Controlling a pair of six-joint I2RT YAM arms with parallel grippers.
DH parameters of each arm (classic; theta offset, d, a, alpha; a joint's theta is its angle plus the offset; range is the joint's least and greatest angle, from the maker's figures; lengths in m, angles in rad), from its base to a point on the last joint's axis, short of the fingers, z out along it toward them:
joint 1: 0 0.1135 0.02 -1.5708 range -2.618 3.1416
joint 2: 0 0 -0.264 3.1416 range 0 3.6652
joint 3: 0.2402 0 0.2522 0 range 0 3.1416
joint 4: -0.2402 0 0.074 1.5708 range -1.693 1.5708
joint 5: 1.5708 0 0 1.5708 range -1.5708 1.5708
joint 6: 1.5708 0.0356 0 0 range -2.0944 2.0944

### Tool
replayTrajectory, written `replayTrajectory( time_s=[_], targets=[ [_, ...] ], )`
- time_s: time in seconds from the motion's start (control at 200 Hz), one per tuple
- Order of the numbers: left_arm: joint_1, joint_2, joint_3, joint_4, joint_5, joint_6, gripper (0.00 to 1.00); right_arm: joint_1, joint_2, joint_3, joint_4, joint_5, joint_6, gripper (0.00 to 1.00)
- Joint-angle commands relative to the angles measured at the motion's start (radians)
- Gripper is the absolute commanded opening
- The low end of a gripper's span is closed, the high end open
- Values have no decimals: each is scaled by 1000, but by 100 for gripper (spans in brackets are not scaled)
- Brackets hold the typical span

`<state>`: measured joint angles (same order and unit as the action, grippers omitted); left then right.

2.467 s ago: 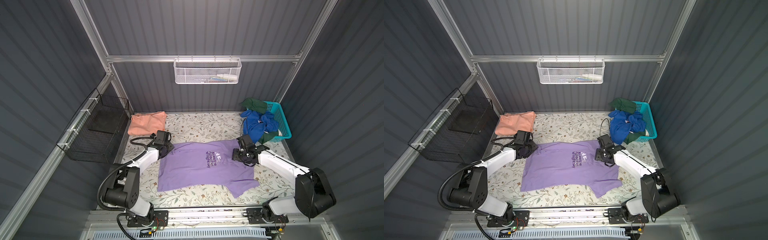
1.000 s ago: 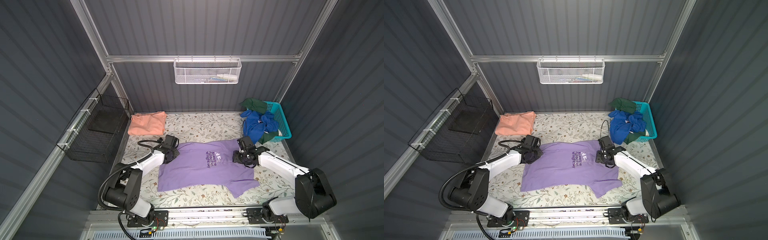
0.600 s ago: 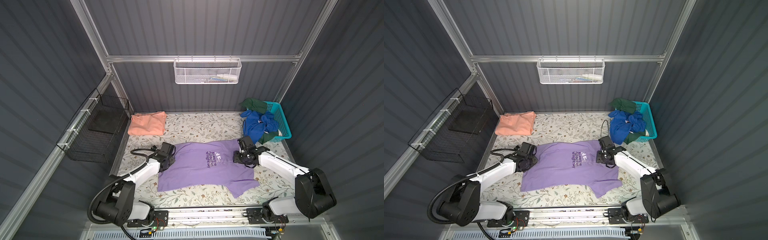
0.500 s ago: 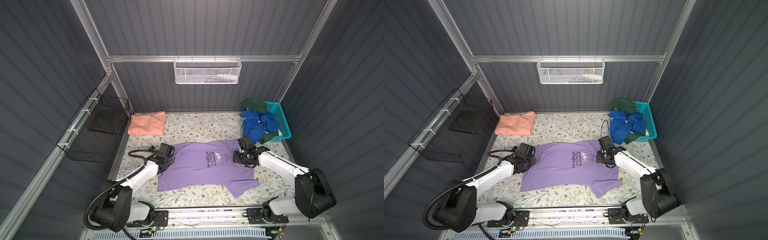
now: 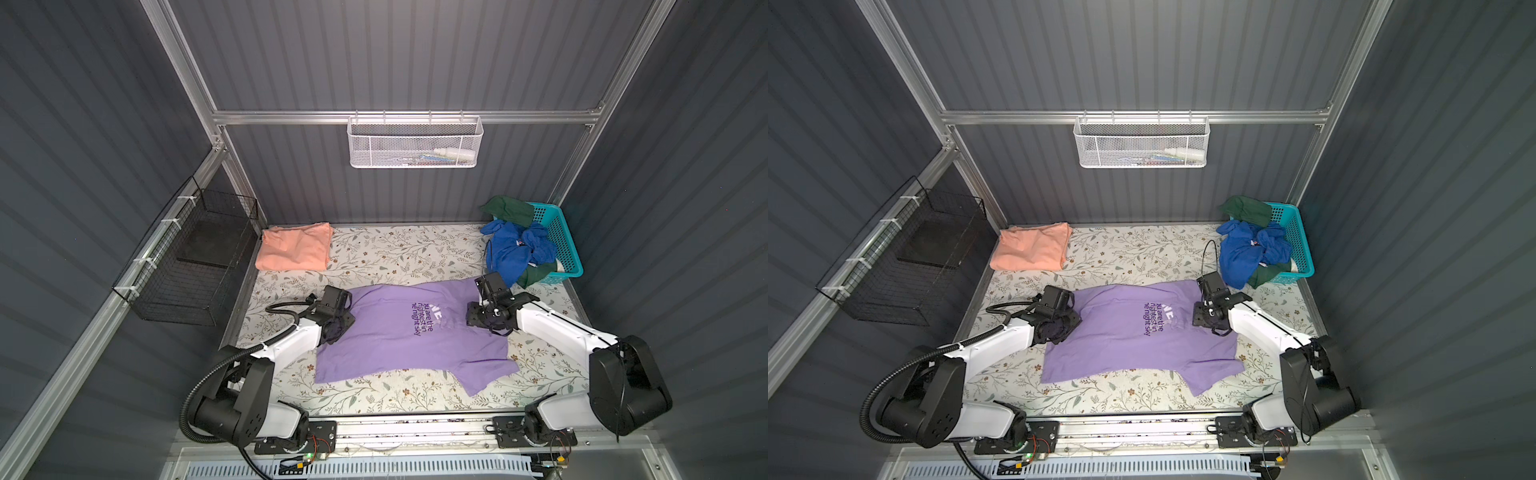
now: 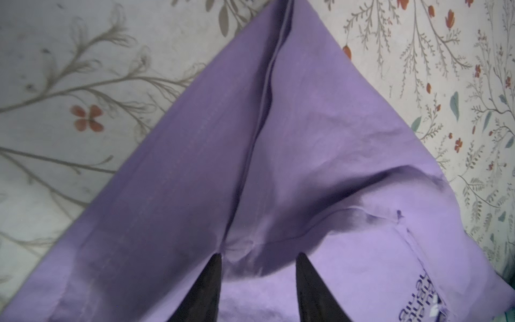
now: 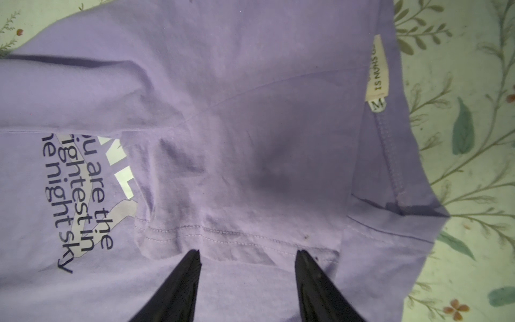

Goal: Fold and stack the t-shirts

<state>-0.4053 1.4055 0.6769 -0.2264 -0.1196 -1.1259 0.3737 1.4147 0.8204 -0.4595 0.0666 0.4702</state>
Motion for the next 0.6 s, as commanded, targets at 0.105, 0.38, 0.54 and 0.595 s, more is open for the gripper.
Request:
replayTrajectory(
  time_s=[0.105, 0.38, 0.54, 0.595],
  targets=[
    [-1, 45, 4, 33, 54, -60, 43, -2, -13, -16, -15, -1, 1, 57],
    [-3, 37, -14, 41, 53, -82, 40, -3, -19, -20, -13, 1, -4, 57],
    [-4, -3, -20, 22, 45, -97, 40, -2, -7, -16, -10, -6, -7, 57],
    [-6, -7, -26, 23, 47, -104, 41, -2, -2, -15, -9, -8, -7, 57]
  ],
)
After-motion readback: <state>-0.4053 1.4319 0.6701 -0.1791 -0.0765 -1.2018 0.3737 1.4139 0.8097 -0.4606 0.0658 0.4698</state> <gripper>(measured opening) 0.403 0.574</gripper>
